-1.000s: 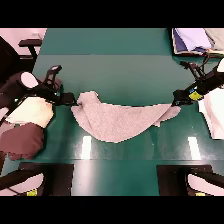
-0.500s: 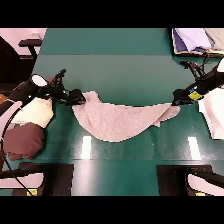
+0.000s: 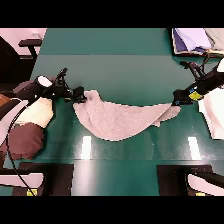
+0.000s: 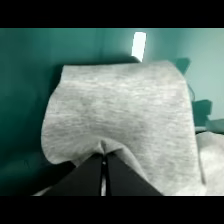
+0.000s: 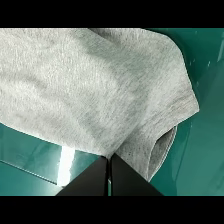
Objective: Fold the shirts.
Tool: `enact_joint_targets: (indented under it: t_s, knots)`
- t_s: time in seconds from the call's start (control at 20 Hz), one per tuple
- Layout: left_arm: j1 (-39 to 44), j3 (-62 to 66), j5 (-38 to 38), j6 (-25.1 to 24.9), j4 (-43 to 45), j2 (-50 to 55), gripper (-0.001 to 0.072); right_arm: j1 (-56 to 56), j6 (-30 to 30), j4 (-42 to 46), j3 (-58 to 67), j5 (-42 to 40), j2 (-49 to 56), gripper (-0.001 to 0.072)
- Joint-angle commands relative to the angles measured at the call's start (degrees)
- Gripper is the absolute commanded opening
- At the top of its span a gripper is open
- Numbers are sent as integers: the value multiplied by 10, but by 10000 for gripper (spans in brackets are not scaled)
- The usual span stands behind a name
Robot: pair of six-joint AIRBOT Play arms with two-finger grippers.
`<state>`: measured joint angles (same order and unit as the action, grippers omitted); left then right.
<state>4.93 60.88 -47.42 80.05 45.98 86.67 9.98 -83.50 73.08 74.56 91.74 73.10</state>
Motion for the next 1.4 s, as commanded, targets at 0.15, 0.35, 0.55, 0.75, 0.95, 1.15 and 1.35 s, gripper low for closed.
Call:
enact_joint_targets:
  t_s: [0.15,0.35,0.55,0.75,0.95,1.15,1.35]
  knots:
    - [0,94,-29,0,12,-25,20,0,15,1,23,15,-1,11]
    - [0,198,-39,0,82,-140,20,0,15,1,164,36,-4,12]
    - [0,322,-68,-5,138,-280,20,0,15,6,311,8,-53,11]
    - [0,414,-71,-7,141,-375,19,0,15,7,401,-26,-118,10]
    - [0,503,-78,-6,140,-396,19,0,-1,7,433,-26,-155,10]
    - [0,532,-66,-11,151,-394,18,0,-44,47,382,-9,-186,10]
    - [0,531,-123,6,233,-328,19,0,-84,65,361,64,-163,11]
